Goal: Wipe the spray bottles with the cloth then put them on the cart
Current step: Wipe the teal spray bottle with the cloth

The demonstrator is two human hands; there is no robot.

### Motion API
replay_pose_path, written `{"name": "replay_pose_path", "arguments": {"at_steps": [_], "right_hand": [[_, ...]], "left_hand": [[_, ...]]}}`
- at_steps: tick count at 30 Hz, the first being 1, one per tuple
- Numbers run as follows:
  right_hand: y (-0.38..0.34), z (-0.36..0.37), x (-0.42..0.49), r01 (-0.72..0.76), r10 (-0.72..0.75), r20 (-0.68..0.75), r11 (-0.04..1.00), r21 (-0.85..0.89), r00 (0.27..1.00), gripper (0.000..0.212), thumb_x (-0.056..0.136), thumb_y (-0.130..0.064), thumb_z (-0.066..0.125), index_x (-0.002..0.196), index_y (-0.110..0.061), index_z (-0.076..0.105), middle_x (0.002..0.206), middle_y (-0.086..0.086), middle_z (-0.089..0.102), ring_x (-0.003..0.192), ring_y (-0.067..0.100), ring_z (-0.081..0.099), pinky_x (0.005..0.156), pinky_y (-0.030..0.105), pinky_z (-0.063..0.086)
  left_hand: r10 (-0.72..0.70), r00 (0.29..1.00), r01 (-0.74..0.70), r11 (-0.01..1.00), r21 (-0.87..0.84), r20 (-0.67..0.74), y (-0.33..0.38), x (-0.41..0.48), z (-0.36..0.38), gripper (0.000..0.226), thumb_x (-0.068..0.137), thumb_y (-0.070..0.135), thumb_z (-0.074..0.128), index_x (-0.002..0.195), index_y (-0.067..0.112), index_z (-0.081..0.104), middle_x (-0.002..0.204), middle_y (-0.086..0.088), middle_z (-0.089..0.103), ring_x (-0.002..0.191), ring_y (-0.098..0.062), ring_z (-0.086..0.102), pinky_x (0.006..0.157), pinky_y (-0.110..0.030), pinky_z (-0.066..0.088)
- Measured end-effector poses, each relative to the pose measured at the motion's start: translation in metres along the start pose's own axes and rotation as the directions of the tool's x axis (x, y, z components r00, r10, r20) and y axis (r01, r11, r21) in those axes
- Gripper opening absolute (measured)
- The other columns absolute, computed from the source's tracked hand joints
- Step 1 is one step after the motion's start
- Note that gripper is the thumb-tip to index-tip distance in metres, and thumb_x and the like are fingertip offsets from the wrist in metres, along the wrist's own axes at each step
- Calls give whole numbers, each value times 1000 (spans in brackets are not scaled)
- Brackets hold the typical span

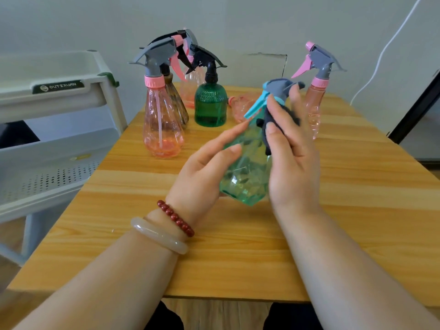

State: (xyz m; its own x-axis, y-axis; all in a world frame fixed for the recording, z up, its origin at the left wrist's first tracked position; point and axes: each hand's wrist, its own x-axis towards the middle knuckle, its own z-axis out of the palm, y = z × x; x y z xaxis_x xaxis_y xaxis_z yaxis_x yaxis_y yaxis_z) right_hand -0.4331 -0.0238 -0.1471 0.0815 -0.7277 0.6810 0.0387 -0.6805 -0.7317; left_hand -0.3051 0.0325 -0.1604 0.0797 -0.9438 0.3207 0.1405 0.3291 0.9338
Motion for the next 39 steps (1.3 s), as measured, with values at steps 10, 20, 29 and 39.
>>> {"name": "replay_pose_path", "arguments": {"at_steps": [10,20,29,39], "right_hand": [[5,-6,5,110,-119,-45,979,-171,992,27,95,-14,52,117,-26,63,143,9,49,137,21,42,113,35,36],[-8,12,-15,232,-206,339,972,-35,918,33,90,1,56,117,-15,65,147,4,43,149,23,22,120,33,21],[-8,10,-15,33,-26,312,999,-19,950,44,86,-30,65,128,-31,53,151,7,35,137,-11,28,105,9,30],[-5,7,-6,2,-3,-52,1000,-21,999,25,90,-38,56,115,-36,57,119,-14,62,118,2,56,97,12,40]], "left_hand": [[-18,1000,18,1000,15,9,-2,2,1,45,75,35,66,120,31,70,134,-5,63,129,-28,55,108,-59,40],[54,987,-56,998,-14,-153,5,-1,-6,40,105,5,42,144,15,46,133,2,61,114,5,61,88,-15,51],[-83,987,40,956,-289,-138,12,-4,-4,48,106,18,44,150,26,28,145,16,43,129,20,37,108,-10,35],[48,990,-41,998,-49,136,2,-2,-2,94,79,8,66,151,45,19,151,4,47,138,-25,45,111,-53,40]]}}
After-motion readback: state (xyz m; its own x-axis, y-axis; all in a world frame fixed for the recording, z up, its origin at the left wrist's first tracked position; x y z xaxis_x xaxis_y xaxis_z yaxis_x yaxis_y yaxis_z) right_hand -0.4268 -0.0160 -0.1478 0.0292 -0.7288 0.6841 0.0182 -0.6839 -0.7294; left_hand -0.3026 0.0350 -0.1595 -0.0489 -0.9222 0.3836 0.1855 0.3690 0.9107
